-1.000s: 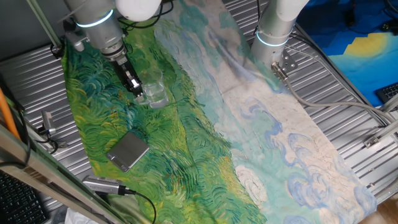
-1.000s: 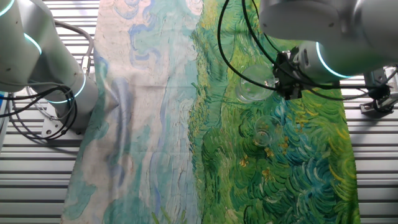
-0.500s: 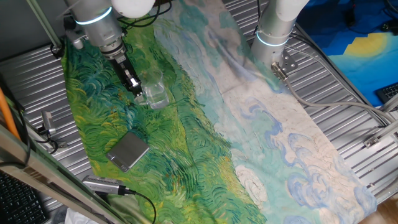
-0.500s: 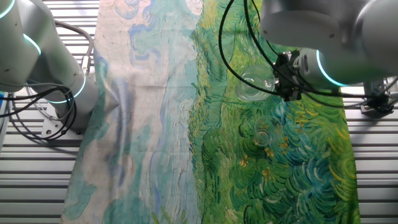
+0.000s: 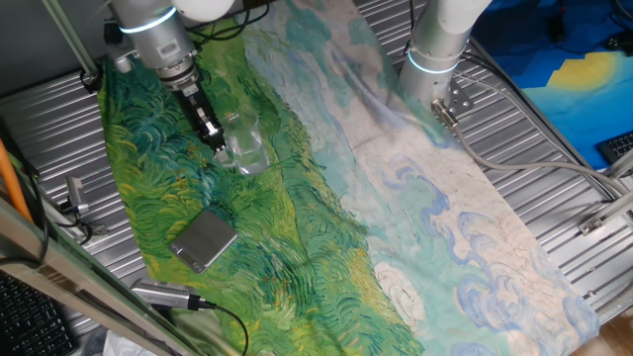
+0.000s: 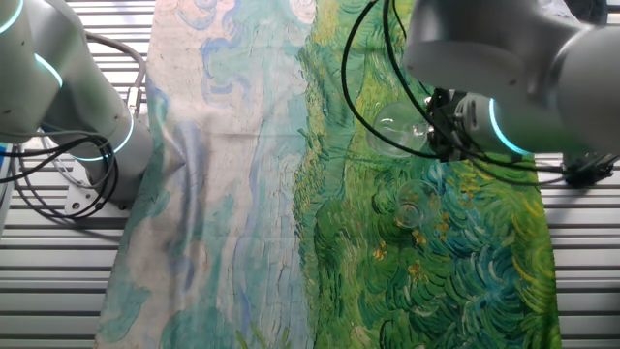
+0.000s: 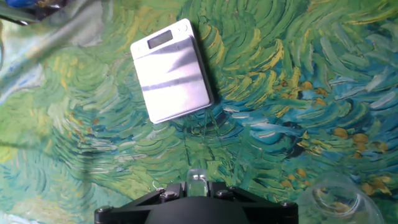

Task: Pour the water from one cup into another empty cup

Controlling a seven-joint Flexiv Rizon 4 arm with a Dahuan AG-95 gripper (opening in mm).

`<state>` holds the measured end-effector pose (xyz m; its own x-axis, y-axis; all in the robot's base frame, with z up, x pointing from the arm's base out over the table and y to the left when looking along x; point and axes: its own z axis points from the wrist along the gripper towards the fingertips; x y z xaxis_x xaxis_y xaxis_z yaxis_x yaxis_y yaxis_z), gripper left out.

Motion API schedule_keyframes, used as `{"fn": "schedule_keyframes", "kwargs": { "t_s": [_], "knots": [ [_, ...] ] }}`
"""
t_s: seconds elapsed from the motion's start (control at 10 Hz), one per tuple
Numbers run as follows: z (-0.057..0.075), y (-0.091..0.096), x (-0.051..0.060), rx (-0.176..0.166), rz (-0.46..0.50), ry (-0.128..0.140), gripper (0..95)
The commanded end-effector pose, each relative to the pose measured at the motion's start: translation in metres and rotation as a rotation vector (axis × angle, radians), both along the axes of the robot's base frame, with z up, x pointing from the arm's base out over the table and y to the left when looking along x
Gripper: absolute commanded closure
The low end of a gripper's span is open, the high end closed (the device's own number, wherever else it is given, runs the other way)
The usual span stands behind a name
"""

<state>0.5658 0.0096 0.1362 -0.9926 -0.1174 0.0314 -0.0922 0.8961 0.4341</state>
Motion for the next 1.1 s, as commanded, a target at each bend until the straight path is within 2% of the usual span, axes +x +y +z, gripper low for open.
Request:
{"fn": "schedule_keyframes", "kwargs": {
  "t_s": [0.1, 0.3, 0.7, 1.1],
  "knots": [
    [0.0003, -0.0005, 0.0003, 0.007, 0.005, -0.002, 95.0],
    [0.0009, -0.0027, -0.0001, 0.009, 0.011, -0.004, 95.0],
    [-0.0005, -0.0076, 0.0012, 0.034, 0.020, -0.009, 95.0],
    [0.0003, -0.0062, 0.0029, 0.045, 0.007, 0.002, 95.0]
  ]
}}
